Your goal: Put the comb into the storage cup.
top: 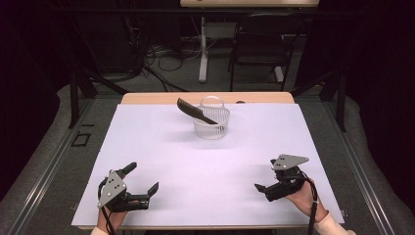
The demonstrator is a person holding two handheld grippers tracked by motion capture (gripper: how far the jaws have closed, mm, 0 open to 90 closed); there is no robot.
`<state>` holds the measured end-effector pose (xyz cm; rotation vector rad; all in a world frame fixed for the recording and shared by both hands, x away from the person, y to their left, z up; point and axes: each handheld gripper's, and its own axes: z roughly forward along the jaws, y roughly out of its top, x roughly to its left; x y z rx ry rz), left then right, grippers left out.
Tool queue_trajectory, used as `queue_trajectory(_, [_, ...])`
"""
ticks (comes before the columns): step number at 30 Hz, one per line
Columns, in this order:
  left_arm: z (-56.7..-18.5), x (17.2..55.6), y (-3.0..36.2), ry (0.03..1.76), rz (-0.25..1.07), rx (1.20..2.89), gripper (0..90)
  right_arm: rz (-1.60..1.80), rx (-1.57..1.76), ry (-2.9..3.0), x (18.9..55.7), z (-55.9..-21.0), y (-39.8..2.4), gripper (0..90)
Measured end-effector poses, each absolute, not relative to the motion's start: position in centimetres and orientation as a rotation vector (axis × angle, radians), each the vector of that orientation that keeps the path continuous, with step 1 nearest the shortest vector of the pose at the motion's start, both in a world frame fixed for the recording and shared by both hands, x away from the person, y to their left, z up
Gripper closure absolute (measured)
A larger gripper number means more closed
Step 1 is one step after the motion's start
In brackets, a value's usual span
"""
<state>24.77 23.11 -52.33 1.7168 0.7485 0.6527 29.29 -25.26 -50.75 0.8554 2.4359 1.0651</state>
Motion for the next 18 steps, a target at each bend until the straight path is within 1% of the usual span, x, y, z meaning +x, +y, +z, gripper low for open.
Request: queue_trajectory(18, [-52.4, 25.0, 22.9, 0.756, 0.645, 1.727, 2.0, 1.062, 0.871, 2.395, 28.1, -51.6, -25.7, 0.0])
